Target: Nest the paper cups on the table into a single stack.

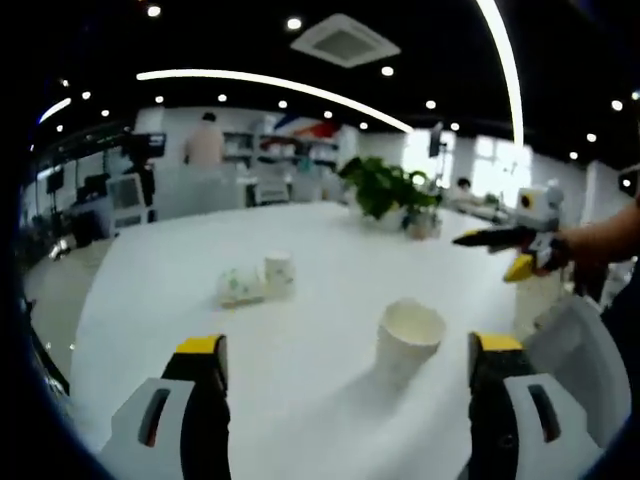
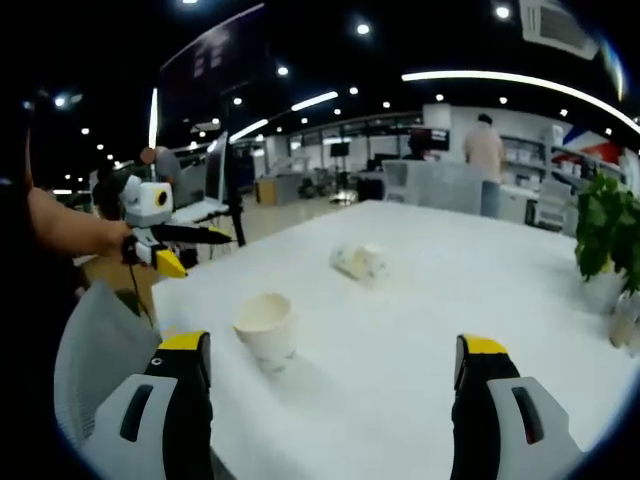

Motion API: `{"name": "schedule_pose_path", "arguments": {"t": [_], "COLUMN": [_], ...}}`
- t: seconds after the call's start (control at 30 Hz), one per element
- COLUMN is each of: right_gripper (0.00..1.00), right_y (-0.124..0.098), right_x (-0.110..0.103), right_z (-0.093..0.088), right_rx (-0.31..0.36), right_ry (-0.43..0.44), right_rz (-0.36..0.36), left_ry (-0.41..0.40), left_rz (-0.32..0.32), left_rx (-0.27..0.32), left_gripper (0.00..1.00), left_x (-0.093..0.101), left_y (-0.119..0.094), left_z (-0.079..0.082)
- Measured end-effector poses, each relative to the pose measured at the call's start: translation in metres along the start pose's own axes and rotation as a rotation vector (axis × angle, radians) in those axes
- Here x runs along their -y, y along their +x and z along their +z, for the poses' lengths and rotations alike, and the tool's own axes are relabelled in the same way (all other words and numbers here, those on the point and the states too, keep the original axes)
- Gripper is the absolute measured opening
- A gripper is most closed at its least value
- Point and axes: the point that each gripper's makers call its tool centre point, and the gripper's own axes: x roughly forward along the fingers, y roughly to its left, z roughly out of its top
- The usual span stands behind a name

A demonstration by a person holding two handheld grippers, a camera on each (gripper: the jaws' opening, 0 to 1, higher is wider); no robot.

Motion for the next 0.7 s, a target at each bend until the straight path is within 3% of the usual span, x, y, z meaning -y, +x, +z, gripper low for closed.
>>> {"name": "schedule_pose_path", "arguments": {"t": [0.23, 0.7], "right_gripper": [1.0, 1.0], "right_y": [0.004, 0.016], "right_x": [0.008, 0.016], "right_z": [0.0, 0.002], "right_rx": [-0.009, -0.01], "right_ry": [-0.031, -0.039], "right_rz": [-0.001, 0.001], "left_ry": [-0.002, 0.027], "left_rz": [0.044, 0.049], "left_rx": [-0.013, -0.027], "left_gripper": [0.99, 0.99], "left_x": [-0.012, -0.011], "left_y": [-0.024, -0.029], "left_z": [-0.011, -0.015]}}
